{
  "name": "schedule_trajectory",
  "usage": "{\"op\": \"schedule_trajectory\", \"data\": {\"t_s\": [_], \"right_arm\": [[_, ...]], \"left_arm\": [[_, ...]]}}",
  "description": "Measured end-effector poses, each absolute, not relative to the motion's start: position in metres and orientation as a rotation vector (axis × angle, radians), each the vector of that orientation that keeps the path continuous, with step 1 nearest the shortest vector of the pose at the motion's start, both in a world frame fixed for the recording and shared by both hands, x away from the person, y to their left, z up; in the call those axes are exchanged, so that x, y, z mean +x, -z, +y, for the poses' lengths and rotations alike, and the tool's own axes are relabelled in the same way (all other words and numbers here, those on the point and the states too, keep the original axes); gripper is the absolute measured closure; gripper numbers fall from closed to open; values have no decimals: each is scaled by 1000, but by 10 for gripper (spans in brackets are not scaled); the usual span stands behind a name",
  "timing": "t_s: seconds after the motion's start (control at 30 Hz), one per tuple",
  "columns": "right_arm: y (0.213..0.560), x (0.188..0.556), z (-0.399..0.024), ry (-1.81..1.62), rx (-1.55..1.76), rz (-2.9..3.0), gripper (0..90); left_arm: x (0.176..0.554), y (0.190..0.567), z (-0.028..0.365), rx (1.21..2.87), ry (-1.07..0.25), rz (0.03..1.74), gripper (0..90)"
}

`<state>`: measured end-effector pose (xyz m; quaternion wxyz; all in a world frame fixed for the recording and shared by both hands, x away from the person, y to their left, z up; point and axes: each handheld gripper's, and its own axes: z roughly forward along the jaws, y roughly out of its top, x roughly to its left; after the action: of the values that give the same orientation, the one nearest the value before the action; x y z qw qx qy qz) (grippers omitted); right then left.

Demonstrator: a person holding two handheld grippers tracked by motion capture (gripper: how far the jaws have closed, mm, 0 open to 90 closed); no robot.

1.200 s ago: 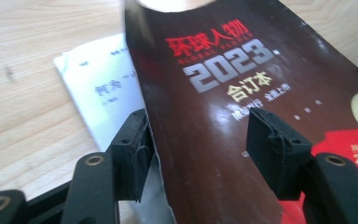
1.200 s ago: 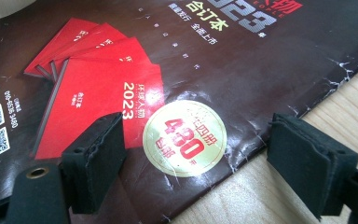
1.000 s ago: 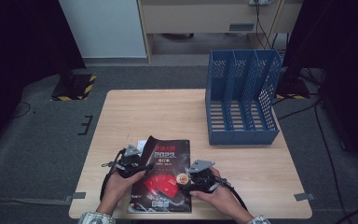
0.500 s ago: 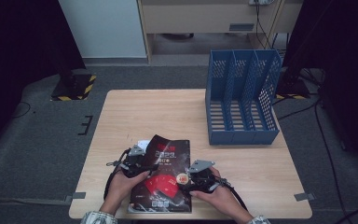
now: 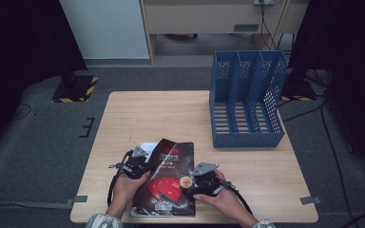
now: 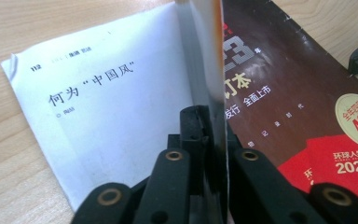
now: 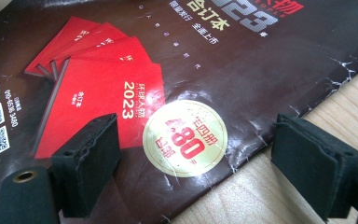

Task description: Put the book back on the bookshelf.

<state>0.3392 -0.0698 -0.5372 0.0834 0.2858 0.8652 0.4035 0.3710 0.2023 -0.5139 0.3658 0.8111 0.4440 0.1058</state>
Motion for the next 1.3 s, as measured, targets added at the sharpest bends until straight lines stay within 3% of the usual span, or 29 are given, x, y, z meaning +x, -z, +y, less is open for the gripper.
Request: {"op": "schedule_trajectory", "data": {"t_s": [0.23,1.3], "right_arm": [[537,340,-72,-1208,858,2602,92],[534,353,-77,-1300,970,2627,76]], "left_arm": [[364,505,204,2040,-315,1105,895],[342,470,211,1876,-469,955,895]]}}
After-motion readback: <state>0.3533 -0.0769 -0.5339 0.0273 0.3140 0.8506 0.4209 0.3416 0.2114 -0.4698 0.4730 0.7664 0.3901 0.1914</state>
